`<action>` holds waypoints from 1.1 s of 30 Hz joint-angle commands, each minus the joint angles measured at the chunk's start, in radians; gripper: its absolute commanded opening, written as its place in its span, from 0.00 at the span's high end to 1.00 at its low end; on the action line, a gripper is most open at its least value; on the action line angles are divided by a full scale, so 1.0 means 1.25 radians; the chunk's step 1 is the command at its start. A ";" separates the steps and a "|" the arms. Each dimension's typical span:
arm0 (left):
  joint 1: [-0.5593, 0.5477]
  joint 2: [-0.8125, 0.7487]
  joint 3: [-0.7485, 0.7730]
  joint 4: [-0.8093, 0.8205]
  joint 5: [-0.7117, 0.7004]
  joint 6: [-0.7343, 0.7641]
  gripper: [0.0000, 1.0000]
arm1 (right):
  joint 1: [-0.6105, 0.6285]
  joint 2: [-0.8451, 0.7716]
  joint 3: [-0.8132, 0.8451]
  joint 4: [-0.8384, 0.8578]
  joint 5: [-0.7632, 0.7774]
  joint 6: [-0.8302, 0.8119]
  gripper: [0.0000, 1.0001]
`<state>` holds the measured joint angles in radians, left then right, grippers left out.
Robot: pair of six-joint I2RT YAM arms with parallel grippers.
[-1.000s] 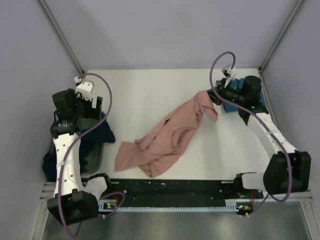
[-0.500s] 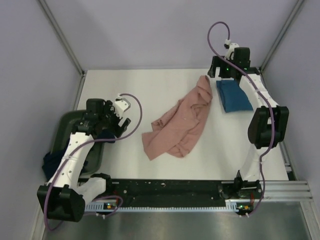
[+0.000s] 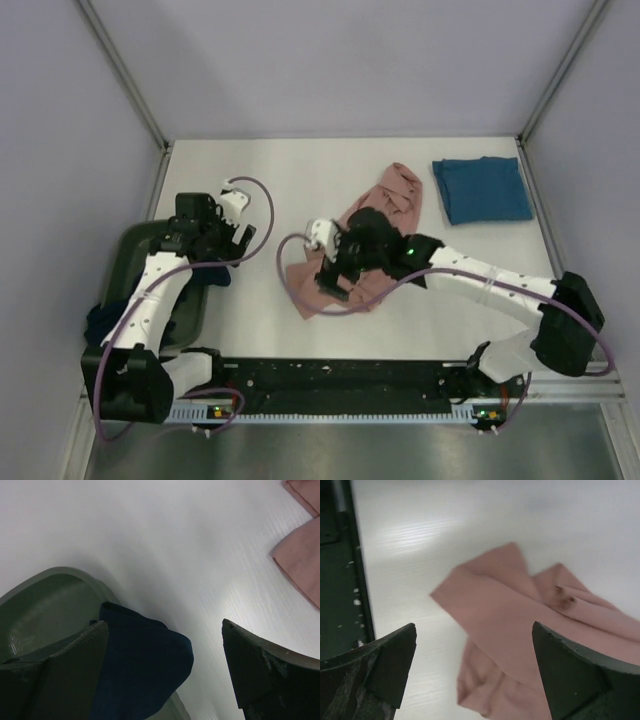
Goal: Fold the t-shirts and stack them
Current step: Flatten out the tshirt
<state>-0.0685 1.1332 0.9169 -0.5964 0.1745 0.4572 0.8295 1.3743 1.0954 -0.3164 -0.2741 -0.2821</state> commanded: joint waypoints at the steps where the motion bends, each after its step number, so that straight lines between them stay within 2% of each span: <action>1: 0.017 0.006 0.024 0.030 -0.018 -0.038 0.01 | 0.160 0.120 0.006 0.003 -0.037 -0.085 0.07; 5: 0.028 -0.014 0.018 0.027 -0.012 -0.034 0.01 | 0.203 0.306 0.124 -0.049 -0.004 -0.031 0.16; 9: 0.031 -0.032 0.010 0.023 0.003 -0.028 0.01 | 0.243 0.428 0.188 -0.075 0.063 -0.037 0.18; 11: 0.035 -0.033 0.009 0.021 -0.006 -0.028 0.01 | 0.249 0.480 0.207 -0.083 0.106 -0.026 0.24; 14: 0.038 -0.033 0.013 0.019 -0.008 -0.025 0.01 | 0.248 0.525 0.224 -0.130 0.158 -0.022 0.40; 16: 0.039 -0.035 0.016 0.016 -0.002 -0.022 0.01 | 0.251 0.530 0.215 -0.143 0.155 -0.023 0.56; 18: 0.039 -0.036 0.018 0.016 -0.001 -0.022 0.01 | 0.254 0.523 0.200 -0.142 0.149 -0.023 0.90; 19: 0.039 -0.036 0.019 0.017 -0.001 -0.020 0.01 | 0.257 0.512 0.195 -0.144 0.151 -0.023 1.00; 22: 0.039 -0.028 0.025 0.011 0.005 -0.014 0.01 | 0.258 0.434 0.200 -0.147 0.159 -0.003 1.00; 26: 0.039 -0.028 0.033 -0.006 0.045 0.008 0.02 | 0.226 0.228 0.240 -0.154 0.212 0.023 1.00; 29: 0.039 -0.041 0.048 -0.015 0.121 0.033 0.03 | 0.119 0.040 0.260 -0.156 0.191 0.064 1.00; 33: 0.034 -0.062 0.063 -0.003 0.234 0.032 0.05 | -0.091 -0.178 0.206 -0.175 0.185 0.094 1.00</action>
<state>-0.0261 1.1046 0.9371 -0.6167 0.2932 0.4767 0.9428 1.4425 1.3579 -0.5259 -0.0677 -0.2310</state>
